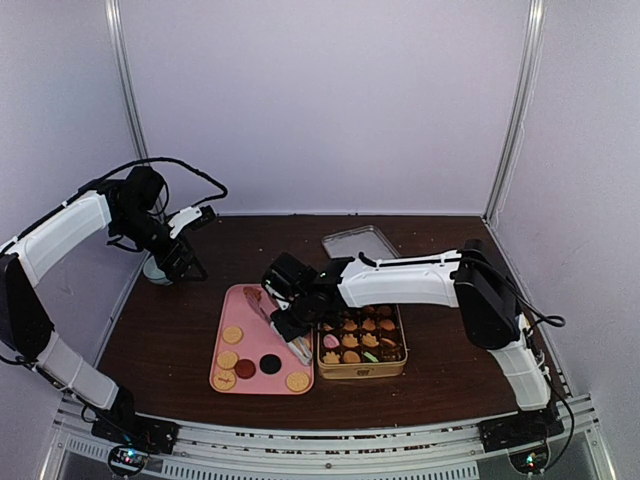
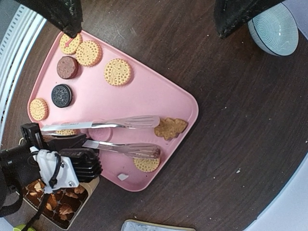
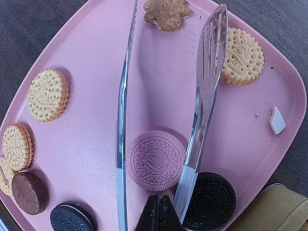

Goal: Pack the cookies
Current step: Pick up the clamp from the plate.

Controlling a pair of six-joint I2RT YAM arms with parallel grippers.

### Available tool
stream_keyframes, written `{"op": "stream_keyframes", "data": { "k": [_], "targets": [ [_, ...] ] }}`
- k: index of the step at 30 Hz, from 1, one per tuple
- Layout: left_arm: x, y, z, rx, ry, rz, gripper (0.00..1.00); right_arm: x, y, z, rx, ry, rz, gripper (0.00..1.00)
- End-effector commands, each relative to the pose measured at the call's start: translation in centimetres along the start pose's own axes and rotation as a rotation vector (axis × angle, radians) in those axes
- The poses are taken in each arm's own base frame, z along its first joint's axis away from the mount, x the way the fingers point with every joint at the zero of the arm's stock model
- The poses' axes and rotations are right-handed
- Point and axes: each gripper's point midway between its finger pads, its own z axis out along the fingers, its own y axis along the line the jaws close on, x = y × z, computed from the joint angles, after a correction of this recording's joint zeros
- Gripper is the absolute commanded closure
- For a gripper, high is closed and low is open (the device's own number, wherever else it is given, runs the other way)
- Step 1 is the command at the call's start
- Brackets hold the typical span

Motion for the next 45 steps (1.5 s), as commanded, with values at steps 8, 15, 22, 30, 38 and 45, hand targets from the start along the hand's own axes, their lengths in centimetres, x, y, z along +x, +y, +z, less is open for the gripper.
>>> {"op": "stream_keyframes", "data": {
  "k": [8,15,22,30,38,45],
  "targets": [
    [-0.6,-0.8,-0.5,0.022,-0.040,0.031,0.02,-1.4,-1.0,-2.3,0.051,-0.053,0.008,0.91],
    [-0.5,-1.0,-0.4,0.033,-0.038,0.030,0.02,-2.5,-0.5,-3.3,0.016,-0.067,0.008,0.85],
    [-0.3,-1.3,-0.3,0.046,-0.038,0.041,0.02,-1.5,-0.5,-2.4,-0.028,-0.031,0.024,0.83],
    [-0.3,-2.8,0.1,0.131,-0.063,0.079,0.02,-0.3,-1.2,-2.0,-0.026,0.012,0.020,0.84],
    [-0.1,-3.3,0.1,0.157,-0.061,0.087,0.02,-3.8,-0.6,-6.5,-0.076,-0.094,0.032,0.77],
    [0.0,-3.6,0.3,0.179,-0.059,0.090,0.02,-3.1,-2.1,-5.1,-0.036,-0.059,0.053,0.76]
  ]
}}
